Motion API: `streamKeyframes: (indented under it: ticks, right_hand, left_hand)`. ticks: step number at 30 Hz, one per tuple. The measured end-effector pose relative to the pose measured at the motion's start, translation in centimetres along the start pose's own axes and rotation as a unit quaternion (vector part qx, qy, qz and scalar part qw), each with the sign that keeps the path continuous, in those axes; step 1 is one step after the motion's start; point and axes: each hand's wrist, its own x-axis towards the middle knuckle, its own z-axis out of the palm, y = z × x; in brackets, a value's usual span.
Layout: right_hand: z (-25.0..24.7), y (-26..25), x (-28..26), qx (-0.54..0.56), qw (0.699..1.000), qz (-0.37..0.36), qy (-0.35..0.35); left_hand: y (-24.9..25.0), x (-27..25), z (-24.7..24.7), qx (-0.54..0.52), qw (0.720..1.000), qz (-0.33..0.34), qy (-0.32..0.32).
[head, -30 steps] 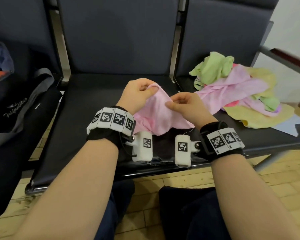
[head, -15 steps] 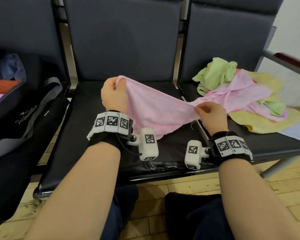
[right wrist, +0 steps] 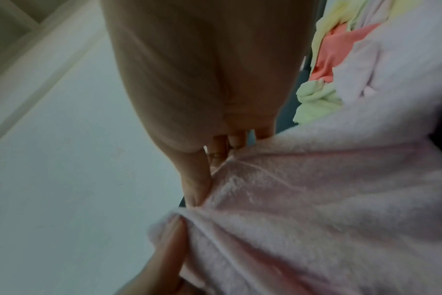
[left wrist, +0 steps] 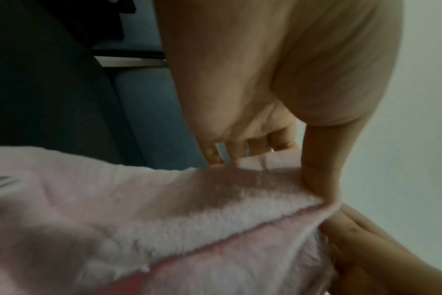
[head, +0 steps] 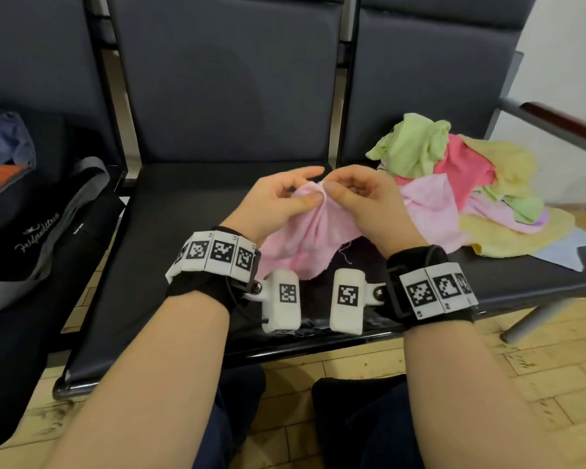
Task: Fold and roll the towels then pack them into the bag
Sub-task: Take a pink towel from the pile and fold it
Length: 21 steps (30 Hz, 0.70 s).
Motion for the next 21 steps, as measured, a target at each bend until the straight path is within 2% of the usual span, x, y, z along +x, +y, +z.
streamKeyframes:
  ticks: [2,4,8,13,21]
  right_hand:
    - [-0.1,0.1,0.1,0.011,1.000,0.008,0.015]
    - [-0.1,0.2,0.2,0.012,0.999,0.019,0.024]
    - [-0.3,0.7,0.1,0.006,0.999,0.039,0.020]
    - [-0.7,2.2,-0.3,-0.103,0.991,0.083,-0.012]
    - [-2.4,5.7,-1.0,-0.242,0.957,0.149,0.059]
  left_hand:
    - [0.1,-0.3,0.0,0.003,0.999,-0.016,-0.030]
    - [0.3,-0.4,0.2,0.031,0.999,-0.023,-0.035]
    - [0.6,-0.3,0.0,0.013,0.998,0.020,0.057]
    - [0.6,-0.3,-0.7,-0.004,0.987,0.072,0.145]
    - [0.6,0.1,-1.8,-0.026,0.949,0.101,0.297]
